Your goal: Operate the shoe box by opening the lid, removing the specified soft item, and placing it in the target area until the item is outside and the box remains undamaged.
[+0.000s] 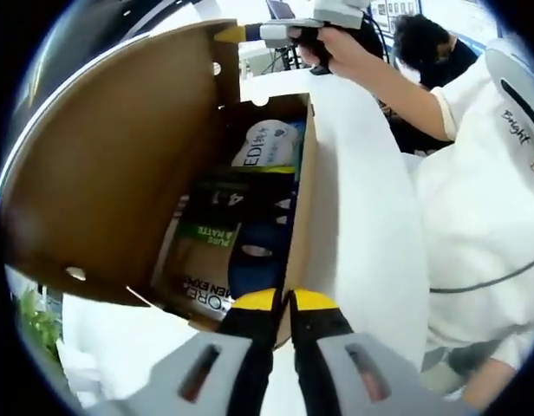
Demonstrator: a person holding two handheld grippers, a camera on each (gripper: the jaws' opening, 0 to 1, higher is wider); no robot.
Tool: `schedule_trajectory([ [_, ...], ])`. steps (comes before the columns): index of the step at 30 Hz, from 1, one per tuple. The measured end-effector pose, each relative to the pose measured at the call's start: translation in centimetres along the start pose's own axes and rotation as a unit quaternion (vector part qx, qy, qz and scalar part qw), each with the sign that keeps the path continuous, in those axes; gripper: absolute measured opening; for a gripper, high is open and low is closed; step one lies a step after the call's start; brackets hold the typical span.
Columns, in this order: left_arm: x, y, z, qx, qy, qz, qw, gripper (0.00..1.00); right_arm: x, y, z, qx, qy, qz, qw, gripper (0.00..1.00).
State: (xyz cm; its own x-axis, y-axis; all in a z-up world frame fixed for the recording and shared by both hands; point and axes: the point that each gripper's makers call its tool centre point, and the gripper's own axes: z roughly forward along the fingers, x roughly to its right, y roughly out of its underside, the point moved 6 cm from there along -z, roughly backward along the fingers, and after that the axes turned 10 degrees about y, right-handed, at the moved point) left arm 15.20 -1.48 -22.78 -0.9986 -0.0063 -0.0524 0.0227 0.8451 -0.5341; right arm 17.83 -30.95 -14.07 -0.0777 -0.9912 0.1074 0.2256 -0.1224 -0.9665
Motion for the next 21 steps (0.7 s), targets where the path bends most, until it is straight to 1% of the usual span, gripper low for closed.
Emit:
schedule_trajectory([
  [1, 0.0, 0.0, 0.0, 0.0, -0.001, -0.006, 1.0, 0.05, 0.0, 0.0, 0.1, -0.001, 0.0, 0.0, 1.0, 0.01],
  [4, 0.1, 0.0, 0.0, -0.002, -0.002, 0.008, 1.0, 0.04, 0.0, -0.1, 0.5, -0.004, 0.002, -0.002, 1.0, 0.01],
  [8, 0.2, -0.1, 0.1, -0.009, -0.004, 0.009, 0.9999, 0.04, 0.1, -0.6, 1.3, -0.02, 0.001, -0.007, 0.9998, 0.01],
  [11, 0.2, 0.0, 0.1, -0.008, -0.007, 0.01, 0.9999, 0.04, 0.2, -0.8, 2.0, -0.024, 0.005, -0.019, 0.9995, 0.01],
  [12, 0.3, 0.0, 0.1, -0.006, -0.007, 0.01, 0.9999, 0.04, 0.3, -0.8, 2.3, -0.028, 0.011, -0.015, 0.9994, 0.01],
  [14, 0.3, 0.1, 0.1, -0.001, -0.008, 0.01, 0.9999, 0.04, 0.2, -0.7, 2.7, -0.042, 0.019, 0.024, 0.9986, 0.0],
  [15, 0.3, 0.2, 0.1, 0.002, -0.01, 0.011, 0.9999, 0.05, 0.3, -0.8, 3.1, -0.046, 0.019, 0.012, 0.9987, 0.0],
  [17, 0.3, 0.2, 0.1, 0.006, -0.011, 0.012, 0.9998, 0.05, 0.3, -1.0, 3.5, -0.057, 0.019, 0.015, 0.9981, 0.0],
  [19, 0.3, 0.2, 0.1, 0.007, -0.012, 0.011, 0.9998, 0.05, 0.4, -1.0, 4.2, -0.067, 0.012, 0.008, 0.9977, 0.0],
  [21, 0.3, 0.2, 0.1, 0.008, -0.013, 0.009, 0.9998, 0.05, 0.5, -1.0, 4.6, -0.071, 0.005, 0.008, 0.9974, 0.0],
])
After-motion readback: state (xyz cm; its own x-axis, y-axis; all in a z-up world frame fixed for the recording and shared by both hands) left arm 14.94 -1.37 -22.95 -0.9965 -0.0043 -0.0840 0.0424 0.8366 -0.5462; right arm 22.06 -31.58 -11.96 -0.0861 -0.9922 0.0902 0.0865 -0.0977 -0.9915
